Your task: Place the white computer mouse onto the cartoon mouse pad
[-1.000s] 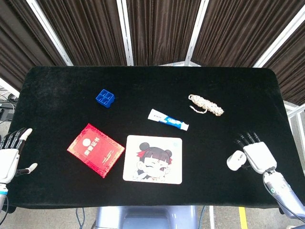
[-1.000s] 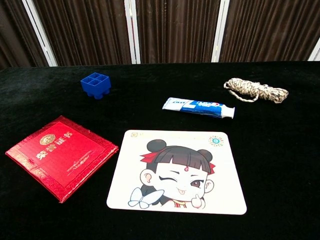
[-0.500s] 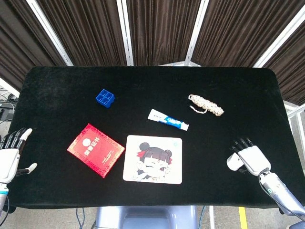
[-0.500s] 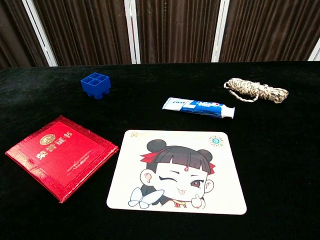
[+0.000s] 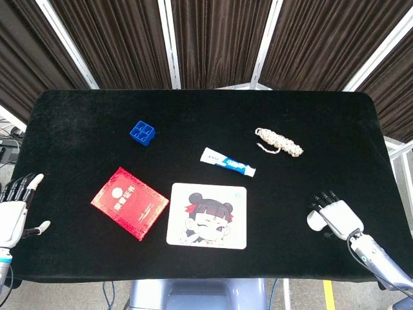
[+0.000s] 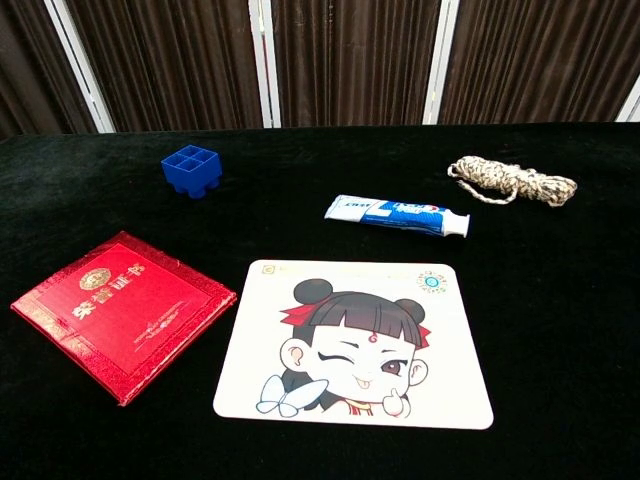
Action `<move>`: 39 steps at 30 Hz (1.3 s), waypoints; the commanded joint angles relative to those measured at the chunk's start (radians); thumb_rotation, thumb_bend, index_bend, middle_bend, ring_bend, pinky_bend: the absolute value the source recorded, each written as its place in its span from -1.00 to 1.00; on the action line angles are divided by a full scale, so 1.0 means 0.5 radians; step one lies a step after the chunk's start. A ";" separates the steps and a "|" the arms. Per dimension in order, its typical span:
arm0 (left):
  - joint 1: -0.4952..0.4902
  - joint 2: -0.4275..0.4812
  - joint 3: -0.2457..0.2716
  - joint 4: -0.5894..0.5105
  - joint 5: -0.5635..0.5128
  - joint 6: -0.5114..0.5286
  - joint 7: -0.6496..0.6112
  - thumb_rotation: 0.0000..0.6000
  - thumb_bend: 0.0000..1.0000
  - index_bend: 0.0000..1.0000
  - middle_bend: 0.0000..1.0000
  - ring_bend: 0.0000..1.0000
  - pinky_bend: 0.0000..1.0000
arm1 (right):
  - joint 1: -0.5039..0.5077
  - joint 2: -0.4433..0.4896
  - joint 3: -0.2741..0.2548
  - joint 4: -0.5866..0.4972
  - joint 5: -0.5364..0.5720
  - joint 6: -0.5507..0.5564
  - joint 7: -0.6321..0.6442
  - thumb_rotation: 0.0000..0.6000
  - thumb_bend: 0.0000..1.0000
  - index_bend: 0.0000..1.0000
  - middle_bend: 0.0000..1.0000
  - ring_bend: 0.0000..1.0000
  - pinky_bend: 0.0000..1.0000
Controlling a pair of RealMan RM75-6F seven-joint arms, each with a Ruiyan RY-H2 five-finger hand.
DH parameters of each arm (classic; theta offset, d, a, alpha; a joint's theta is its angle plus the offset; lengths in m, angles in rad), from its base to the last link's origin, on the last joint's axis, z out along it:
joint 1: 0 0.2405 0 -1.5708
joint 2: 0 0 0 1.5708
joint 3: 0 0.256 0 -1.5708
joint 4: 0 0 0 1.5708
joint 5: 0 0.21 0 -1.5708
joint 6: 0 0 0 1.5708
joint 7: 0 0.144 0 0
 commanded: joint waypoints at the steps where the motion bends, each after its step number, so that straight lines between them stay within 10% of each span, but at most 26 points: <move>1: 0.000 0.002 0.000 0.001 0.001 -0.002 -0.007 1.00 -0.64 -1.00 -1.00 -1.00 -1.00 | 0.007 -0.023 -0.003 0.034 -0.002 -0.011 0.001 1.00 -0.78 -0.52 -0.79 -1.00 -1.00; 14: -0.005 0.007 0.000 -0.007 -0.007 -0.017 -0.017 1.00 -0.64 -1.00 -1.00 -1.00 -1.00 | 0.029 -0.109 0.005 0.183 0.029 -0.057 0.042 1.00 -0.75 -0.31 -0.60 -0.98 -0.92; 22: -0.006 0.012 -0.001 -0.014 -0.012 -0.021 -0.026 1.00 -0.64 -1.00 -1.00 -1.00 -1.00 | 0.022 -0.148 -0.004 0.258 -0.049 0.100 0.101 1.00 -0.67 0.18 0.07 -0.21 0.10; 39: -0.008 0.034 0.004 -0.031 -0.007 -0.044 -0.103 1.00 -0.65 -1.00 -1.00 -1.00 -1.00 | 0.090 -0.084 0.046 0.133 -0.173 0.354 0.025 1.00 -0.65 0.31 0.14 -0.13 0.22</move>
